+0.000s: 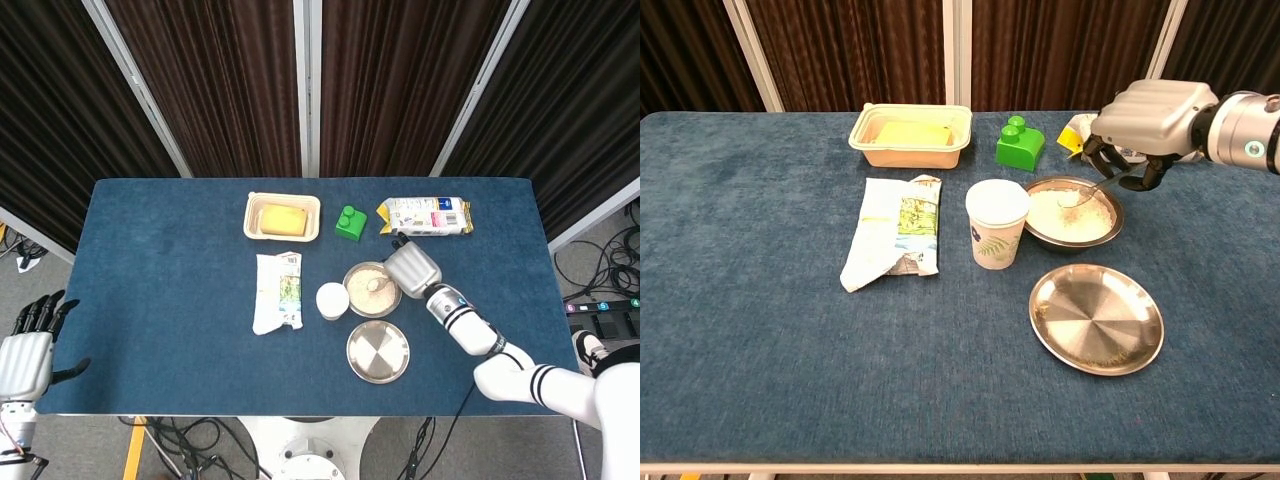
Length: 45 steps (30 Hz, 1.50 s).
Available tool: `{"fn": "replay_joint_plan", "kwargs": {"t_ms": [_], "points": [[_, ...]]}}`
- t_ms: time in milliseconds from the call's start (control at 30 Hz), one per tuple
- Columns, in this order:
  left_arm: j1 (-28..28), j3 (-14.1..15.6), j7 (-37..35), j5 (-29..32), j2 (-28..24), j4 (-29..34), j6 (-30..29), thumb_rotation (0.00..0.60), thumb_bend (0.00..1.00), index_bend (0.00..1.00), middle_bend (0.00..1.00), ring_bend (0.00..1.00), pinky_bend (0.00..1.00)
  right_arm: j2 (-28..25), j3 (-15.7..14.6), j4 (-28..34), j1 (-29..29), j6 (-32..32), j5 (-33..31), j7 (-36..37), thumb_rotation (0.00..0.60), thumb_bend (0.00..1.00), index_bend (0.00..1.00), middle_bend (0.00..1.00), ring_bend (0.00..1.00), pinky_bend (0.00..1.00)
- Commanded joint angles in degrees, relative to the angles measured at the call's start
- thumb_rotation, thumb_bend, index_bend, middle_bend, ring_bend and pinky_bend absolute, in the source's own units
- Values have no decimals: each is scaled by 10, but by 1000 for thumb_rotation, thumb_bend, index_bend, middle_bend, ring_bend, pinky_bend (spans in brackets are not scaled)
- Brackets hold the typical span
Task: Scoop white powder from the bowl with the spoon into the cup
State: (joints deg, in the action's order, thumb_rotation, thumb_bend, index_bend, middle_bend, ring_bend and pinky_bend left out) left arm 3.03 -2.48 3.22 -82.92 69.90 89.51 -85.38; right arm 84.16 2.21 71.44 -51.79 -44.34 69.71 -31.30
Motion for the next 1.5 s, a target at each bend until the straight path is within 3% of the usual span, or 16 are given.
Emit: {"fn": "replay_joint_plan", "kwargs": {"t_ms": [33,267,533,767,967,1500], "points": [[0,0,2,-3,-2,2,-2,600,74,222,180,92,110,-2,-3,-9,13,-13,22,34,600,327,607,579,243,153],[-1,0,8,-2,-6,8,-3,600,74,222,180,92,110,-18,3,-4,21,-33,54,86,600,327,607,579,243,151],[-1,1,13,-5,-8,12,-4,600,74,221,180,92,110,-56,15,46,17,-46,88,120,600,327,607,580,243,146],[0,1,15,-7,-8,12,-4,600,74,221,180,92,110,-65,30,92,-12,-18,102,118,600,327,607,582,243,145],[0,2,13,-7,-7,10,-3,600,74,222,180,92,110,-50,29,91,-50,27,100,35,600,327,607,582,243,144],[0,-1,5,-8,-6,6,-7,600,74,221,180,92,111,-32,17,115,-138,62,115,-333,600,327,608,580,243,109]]}}
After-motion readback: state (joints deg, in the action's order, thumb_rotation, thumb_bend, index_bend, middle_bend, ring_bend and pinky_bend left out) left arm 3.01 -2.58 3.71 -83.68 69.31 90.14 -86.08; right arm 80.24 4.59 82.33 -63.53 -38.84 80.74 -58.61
